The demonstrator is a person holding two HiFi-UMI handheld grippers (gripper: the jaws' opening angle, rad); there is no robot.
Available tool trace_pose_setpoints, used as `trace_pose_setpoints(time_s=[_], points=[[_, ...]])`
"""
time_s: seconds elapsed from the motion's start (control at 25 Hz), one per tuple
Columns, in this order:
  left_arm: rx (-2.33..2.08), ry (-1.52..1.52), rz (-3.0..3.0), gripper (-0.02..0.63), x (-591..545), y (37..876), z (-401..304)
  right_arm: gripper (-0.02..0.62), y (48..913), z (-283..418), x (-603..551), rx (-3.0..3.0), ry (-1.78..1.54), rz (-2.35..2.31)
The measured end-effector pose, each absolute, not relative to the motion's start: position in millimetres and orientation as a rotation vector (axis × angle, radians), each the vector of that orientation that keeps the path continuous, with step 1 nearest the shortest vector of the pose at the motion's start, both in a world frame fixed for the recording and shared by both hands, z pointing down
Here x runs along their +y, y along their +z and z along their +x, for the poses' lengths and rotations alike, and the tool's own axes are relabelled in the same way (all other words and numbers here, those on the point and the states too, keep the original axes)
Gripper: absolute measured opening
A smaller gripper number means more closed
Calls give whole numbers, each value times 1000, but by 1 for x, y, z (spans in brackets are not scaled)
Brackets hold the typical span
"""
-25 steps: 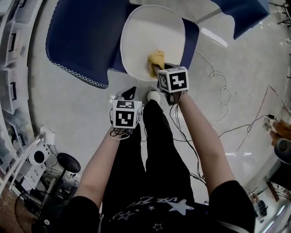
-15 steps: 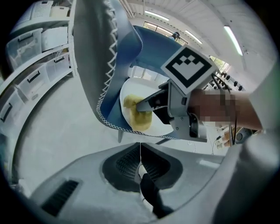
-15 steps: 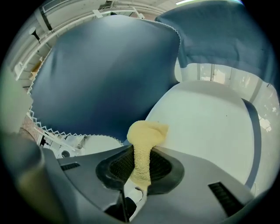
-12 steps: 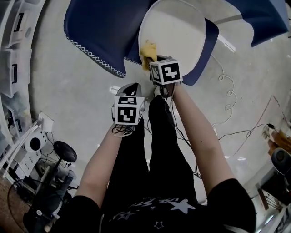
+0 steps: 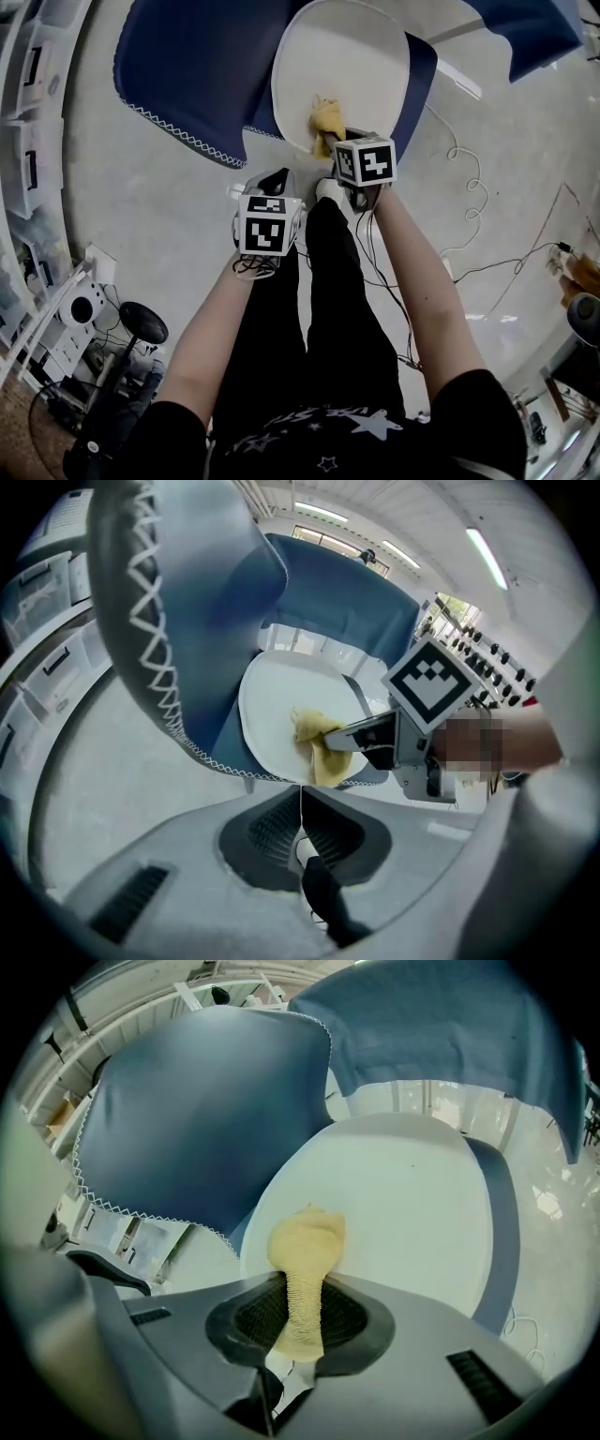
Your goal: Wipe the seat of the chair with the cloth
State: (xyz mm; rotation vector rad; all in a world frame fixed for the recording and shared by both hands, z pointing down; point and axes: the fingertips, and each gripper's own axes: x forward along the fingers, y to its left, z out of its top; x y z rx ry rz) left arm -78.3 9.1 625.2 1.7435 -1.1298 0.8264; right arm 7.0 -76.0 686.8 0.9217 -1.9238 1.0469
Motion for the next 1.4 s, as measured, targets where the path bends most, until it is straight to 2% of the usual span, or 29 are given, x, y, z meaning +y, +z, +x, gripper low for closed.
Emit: trace_pose_setpoints(time_s=[0.88, 1.4], points=[[-1142, 892, 1772, 20, -26, 602, 7, 71, 685, 149, -71, -1820, 1086, 1024], [-1208, 828, 1820, 20, -48, 518, 28, 71, 580, 170, -92, -1900, 1110, 1092]])
